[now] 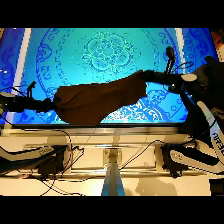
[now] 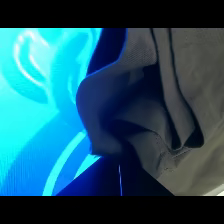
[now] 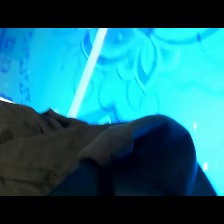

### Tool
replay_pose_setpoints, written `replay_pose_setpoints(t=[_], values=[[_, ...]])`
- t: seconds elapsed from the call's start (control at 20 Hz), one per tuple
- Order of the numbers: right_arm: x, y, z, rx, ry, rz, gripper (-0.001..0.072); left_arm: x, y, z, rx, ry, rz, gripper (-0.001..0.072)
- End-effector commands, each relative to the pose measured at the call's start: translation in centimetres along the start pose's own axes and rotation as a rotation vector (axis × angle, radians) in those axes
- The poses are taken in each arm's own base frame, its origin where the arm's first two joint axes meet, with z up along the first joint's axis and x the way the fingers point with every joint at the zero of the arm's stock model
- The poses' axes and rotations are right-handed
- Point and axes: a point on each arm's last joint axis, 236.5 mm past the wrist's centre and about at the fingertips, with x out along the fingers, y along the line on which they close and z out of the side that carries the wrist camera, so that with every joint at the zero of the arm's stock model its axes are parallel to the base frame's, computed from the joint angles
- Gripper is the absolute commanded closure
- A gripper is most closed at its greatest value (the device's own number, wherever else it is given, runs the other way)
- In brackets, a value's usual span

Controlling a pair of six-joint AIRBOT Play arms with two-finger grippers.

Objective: Fold the clothes and pants, and hang the long-sleeved shirts on hangers.

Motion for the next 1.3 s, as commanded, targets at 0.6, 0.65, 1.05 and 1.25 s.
replay_pose_setpoints(t=[0.6, 0.65, 1.05, 1.25], values=[[-30.0, 18.6, 21.5, -0.632, -0.713, -0.265, 0.0697, -34.6, -25.7, 11.6, 0.545, -1.160, 0.061, 0.0692], [-31.3, 20.0, 21.2, -0.659, -0.743, -0.270, 0.0697, -36.4, -26.1, 10.6, 0.567, -1.220, 0.139, 0.0692], [-32.2, 17.7, 22.2, -0.472, -0.789, -0.308, 0.0698, -34.1, -23.1, 4.6, 0.471, -1.058, 0.381, 0.0692], [-21.4, 7.4, 22.9, -0.220, -0.573, -0.277, 0.0697, -24.8, -20.7, 6.5, 0.402, -0.905, 0.200, 0.0692]])
